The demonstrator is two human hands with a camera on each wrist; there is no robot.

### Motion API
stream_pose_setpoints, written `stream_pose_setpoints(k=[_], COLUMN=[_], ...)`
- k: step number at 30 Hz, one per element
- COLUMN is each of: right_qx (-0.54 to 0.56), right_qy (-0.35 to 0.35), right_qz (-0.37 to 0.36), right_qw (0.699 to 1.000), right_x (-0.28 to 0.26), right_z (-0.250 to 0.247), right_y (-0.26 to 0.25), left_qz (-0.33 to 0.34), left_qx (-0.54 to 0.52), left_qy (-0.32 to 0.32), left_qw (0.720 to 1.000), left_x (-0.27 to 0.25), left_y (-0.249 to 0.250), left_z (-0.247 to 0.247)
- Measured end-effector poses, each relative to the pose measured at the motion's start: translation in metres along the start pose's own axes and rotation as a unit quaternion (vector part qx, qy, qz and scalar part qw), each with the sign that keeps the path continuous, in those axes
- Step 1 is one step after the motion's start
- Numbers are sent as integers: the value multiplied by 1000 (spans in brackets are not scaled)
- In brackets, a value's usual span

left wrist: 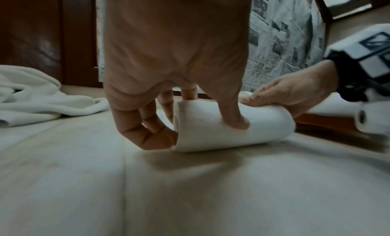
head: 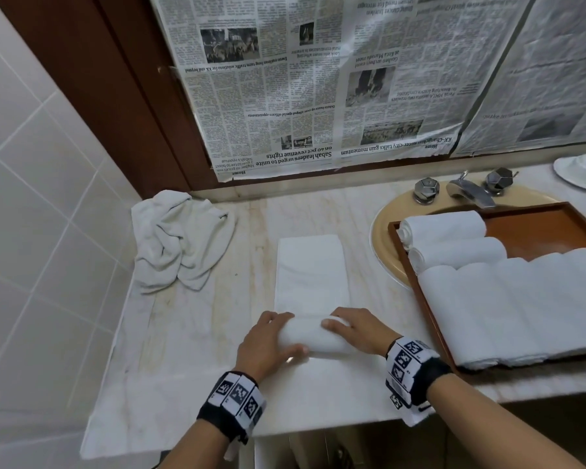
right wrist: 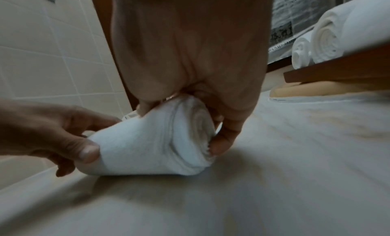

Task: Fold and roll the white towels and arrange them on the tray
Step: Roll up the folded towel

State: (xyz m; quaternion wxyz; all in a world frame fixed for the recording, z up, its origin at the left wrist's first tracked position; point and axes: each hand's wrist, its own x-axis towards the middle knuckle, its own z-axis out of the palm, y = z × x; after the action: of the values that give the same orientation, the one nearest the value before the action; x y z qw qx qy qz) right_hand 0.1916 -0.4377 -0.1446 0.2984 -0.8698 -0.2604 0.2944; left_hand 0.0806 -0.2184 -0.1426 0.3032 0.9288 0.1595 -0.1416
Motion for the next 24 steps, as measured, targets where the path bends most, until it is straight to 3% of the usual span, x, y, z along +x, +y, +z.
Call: stream_pose_setpoints(k=[2,6,11,14,16,19,24], right_qx=[-10,-198,-282,-275,-255,-176,-19], right_qy=[37,128,47,67,44,3,-58], right_qz=[2,-10,-55,-57,-54,-41,-8], right_qw=[999,972,957,957,965,984,998], right_x=[-5,-15,-18,-13,-10,-4,-4], right_z=[5,16,28,28,23,14,2], right_y=[-2,-20,-18,-14,-13,-6,0], left_qz=[-1,-1,1,6,13,45,36], left_qx=[-26,-67,-95,-49,-26,-29,-69], left_qy=[-21,-44,-50,-55,-34,6,-21], left_qw=[999,997,994,997,999,999,997], left_x=[4,10,7,5,2,-7,-7], left_y=[-2,-1,9,9,6,6,0], left_z=[-4,-12,-20,-16,-9,-1,-3])
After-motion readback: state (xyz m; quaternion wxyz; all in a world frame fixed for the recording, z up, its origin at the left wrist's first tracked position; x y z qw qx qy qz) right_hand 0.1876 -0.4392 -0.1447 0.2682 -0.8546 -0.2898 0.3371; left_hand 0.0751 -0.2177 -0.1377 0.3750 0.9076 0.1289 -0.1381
